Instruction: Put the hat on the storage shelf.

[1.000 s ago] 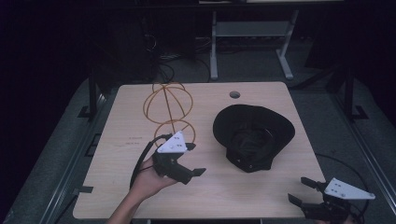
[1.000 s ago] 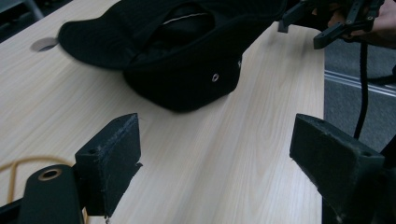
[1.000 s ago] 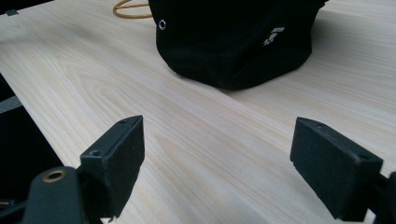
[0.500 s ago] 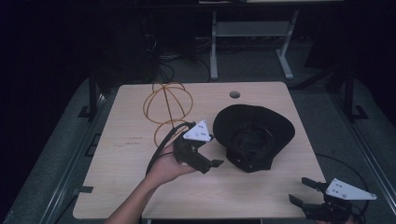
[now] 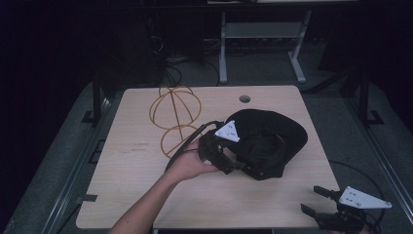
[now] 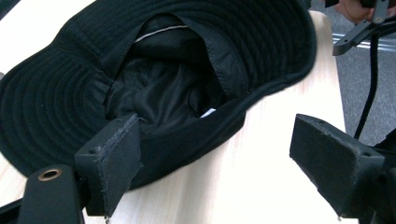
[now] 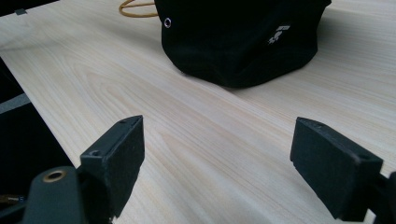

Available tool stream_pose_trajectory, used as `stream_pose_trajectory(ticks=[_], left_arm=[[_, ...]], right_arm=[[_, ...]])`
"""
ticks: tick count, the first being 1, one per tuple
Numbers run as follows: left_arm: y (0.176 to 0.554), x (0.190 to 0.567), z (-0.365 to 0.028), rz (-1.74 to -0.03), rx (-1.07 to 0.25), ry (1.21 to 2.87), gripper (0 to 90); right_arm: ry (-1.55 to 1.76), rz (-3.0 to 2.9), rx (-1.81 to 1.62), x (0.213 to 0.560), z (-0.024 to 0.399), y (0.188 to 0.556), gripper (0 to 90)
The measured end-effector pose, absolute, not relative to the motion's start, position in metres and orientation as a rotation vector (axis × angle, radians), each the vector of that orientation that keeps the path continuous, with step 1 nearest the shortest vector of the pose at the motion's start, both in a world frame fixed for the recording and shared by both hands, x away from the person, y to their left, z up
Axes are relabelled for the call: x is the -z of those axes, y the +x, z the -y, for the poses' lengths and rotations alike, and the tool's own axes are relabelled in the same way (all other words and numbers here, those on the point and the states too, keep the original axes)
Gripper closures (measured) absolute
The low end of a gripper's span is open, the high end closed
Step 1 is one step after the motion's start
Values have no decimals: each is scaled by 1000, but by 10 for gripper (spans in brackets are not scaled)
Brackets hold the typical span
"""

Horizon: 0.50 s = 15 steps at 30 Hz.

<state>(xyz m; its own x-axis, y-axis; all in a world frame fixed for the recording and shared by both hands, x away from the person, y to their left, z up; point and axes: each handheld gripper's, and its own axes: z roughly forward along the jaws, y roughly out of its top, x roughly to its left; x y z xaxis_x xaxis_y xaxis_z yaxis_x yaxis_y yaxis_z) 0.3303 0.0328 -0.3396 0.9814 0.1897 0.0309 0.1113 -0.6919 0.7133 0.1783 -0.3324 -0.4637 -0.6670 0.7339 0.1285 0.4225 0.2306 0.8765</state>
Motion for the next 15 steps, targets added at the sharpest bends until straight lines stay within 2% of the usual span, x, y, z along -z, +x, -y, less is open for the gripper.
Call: stream_pose_trajectory(ticks=[6, 9, 15], left_arm=[[341, 349, -20, -205, -114, 2415, 181], [345, 353, -16, -200, -115, 2434, 252], [352, 363, -13, -163, -108, 2503, 456]], right_arm=[[1073, -2200, -1416, 464, 332, 179, 173], [1073, -2199, -1417, 464, 333, 178, 173], [1077, -2197, -1426, 464, 334, 177, 173]])
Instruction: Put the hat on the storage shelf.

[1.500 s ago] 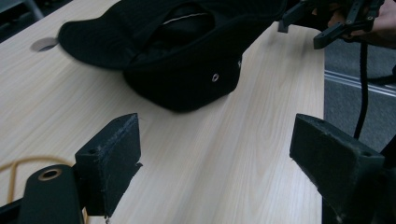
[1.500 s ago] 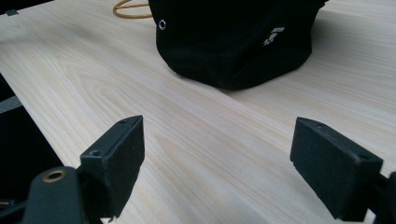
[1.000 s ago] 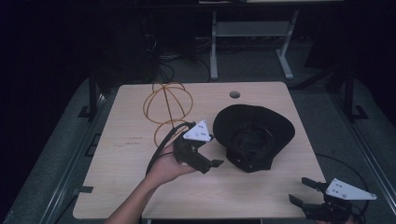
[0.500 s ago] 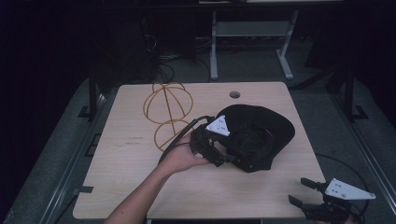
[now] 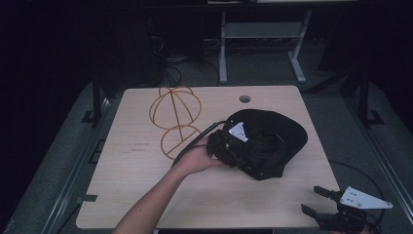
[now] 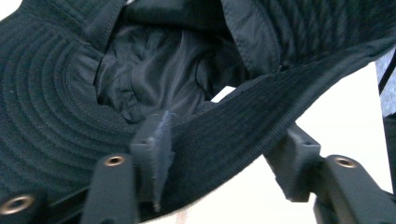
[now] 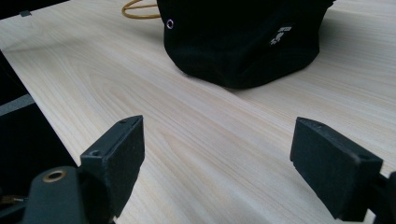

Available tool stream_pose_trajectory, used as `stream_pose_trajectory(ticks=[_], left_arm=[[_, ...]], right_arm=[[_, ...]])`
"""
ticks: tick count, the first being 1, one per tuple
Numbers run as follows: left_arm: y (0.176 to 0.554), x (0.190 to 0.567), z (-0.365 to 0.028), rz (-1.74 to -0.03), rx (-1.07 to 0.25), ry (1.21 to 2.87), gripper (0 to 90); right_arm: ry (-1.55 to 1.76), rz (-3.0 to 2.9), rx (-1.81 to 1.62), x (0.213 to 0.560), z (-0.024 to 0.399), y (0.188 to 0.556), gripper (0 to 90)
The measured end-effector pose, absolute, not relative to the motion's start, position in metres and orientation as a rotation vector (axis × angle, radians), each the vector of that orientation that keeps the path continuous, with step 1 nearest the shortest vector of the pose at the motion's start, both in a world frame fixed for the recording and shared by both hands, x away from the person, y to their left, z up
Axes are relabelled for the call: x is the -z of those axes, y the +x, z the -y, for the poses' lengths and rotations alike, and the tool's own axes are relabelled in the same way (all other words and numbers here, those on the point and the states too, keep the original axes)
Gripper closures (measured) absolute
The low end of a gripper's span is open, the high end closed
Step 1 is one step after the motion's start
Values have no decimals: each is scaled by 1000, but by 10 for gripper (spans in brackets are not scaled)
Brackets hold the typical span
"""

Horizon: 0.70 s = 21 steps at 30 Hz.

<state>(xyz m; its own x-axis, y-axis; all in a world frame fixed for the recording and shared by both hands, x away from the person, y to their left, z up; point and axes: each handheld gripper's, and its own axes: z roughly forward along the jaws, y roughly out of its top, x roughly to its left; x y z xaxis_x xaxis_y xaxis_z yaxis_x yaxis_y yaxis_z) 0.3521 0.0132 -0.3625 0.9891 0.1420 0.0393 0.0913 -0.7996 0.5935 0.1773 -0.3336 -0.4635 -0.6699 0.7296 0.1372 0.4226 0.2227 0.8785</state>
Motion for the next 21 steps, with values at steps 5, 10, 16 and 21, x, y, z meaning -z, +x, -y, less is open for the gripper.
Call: stream_pose_trajectory(ticks=[5, 10, 16, 21], left_arm=[[353, 363, -13, -146, -98, 2488, 589], [350, 362, -10, -127, -88, 2480, 682], [344, 360, -4, -91, -93, 2468, 753], [341, 357, -2, -87, -83, 2449, 784]], right_arm=[[1076, -2194, -1426, 464, 334, 177, 173], [1081, -2188, -1428, 464, 334, 177, 173], [1085, -2184, -1426, 464, 333, 177, 173], [1089, -2178, -1429, 465, 333, 176, 173]])
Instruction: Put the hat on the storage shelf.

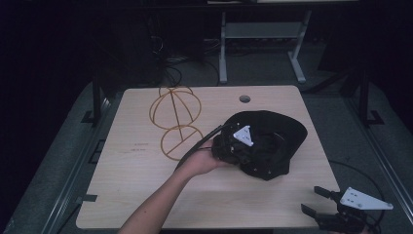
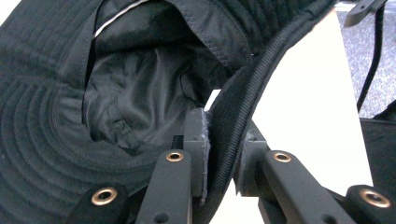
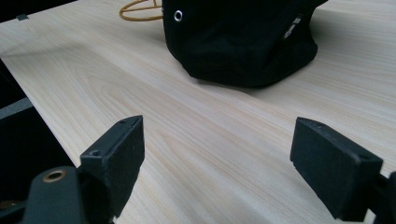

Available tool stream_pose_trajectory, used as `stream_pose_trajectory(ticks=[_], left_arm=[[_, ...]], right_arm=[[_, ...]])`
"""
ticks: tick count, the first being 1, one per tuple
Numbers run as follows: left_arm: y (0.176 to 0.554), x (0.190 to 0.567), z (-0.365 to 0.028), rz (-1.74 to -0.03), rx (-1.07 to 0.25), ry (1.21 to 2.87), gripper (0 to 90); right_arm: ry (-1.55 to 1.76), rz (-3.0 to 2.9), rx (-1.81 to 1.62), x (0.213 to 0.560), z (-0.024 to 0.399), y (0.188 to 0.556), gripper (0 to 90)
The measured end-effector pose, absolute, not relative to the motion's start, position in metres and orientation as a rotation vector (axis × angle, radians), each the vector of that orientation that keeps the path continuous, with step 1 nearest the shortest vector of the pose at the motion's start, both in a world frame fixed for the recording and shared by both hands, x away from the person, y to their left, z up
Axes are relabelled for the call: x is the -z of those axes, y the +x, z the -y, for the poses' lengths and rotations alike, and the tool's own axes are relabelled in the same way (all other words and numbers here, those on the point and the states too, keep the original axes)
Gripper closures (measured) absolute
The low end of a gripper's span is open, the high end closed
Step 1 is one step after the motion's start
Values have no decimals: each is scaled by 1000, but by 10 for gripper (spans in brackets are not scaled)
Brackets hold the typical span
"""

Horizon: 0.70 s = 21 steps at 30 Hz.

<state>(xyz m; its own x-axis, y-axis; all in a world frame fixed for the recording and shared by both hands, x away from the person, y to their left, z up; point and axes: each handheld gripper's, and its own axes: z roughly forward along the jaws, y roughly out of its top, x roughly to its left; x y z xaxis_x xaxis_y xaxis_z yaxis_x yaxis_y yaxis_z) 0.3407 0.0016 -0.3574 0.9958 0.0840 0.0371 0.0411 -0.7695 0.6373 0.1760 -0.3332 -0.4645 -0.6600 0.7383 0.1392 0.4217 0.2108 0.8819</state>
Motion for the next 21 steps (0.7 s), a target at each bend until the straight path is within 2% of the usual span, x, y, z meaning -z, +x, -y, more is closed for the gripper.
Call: stream_pose_trajectory(ticks=[21], left_arm=[[335, 341, 16, -117, -23, 2345, 852]], right_arm=[[1111, -2126, -1465, 462, 333, 176, 172]])
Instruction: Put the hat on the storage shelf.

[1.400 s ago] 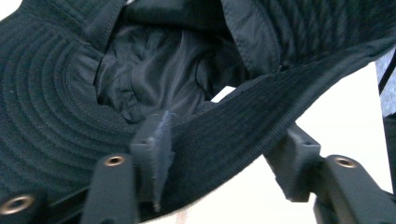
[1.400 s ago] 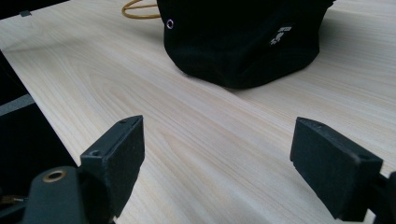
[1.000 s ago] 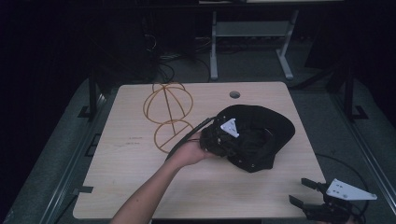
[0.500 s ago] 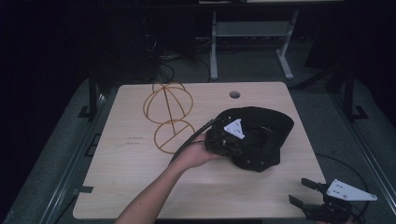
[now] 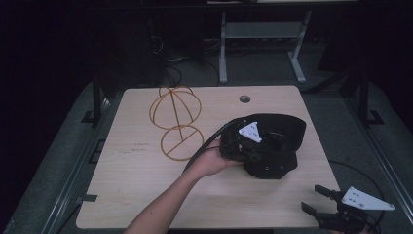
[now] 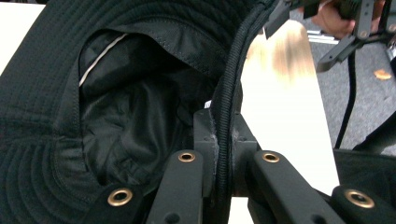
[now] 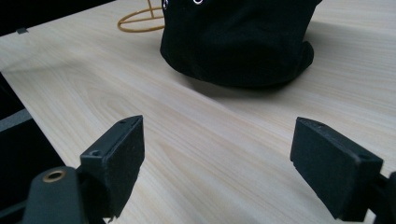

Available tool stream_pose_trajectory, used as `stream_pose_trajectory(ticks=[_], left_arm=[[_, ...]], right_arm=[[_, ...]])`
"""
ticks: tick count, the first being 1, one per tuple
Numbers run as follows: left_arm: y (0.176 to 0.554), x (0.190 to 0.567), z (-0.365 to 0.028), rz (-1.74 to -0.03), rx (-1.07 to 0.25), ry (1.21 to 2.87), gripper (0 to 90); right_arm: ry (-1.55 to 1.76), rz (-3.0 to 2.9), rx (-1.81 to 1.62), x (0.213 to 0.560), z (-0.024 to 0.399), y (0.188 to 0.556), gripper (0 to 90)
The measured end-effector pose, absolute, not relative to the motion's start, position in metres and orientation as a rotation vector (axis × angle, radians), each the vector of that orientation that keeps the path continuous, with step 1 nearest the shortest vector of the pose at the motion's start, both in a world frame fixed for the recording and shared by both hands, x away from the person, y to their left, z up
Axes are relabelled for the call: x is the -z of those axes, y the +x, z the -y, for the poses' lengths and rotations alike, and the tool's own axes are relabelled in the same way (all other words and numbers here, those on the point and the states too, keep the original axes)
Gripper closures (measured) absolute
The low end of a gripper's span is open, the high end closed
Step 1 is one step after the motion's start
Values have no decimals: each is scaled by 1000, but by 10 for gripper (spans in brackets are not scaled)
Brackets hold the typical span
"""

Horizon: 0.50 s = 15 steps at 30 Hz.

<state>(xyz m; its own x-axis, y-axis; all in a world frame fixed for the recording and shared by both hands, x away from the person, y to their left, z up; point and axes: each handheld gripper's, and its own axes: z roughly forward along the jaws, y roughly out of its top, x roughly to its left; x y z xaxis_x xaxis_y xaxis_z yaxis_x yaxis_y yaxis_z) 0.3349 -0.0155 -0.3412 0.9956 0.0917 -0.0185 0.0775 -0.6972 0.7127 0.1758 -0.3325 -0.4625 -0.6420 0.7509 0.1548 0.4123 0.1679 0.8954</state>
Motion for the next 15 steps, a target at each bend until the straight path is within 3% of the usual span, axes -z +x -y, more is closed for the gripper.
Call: stream_pose_trajectory(ticks=[15], left_arm=[[335, 316, 27, -155, 13, 2287, 856]], right_arm=[[1111, -2042, -1506, 455, 327, 180, 162]])
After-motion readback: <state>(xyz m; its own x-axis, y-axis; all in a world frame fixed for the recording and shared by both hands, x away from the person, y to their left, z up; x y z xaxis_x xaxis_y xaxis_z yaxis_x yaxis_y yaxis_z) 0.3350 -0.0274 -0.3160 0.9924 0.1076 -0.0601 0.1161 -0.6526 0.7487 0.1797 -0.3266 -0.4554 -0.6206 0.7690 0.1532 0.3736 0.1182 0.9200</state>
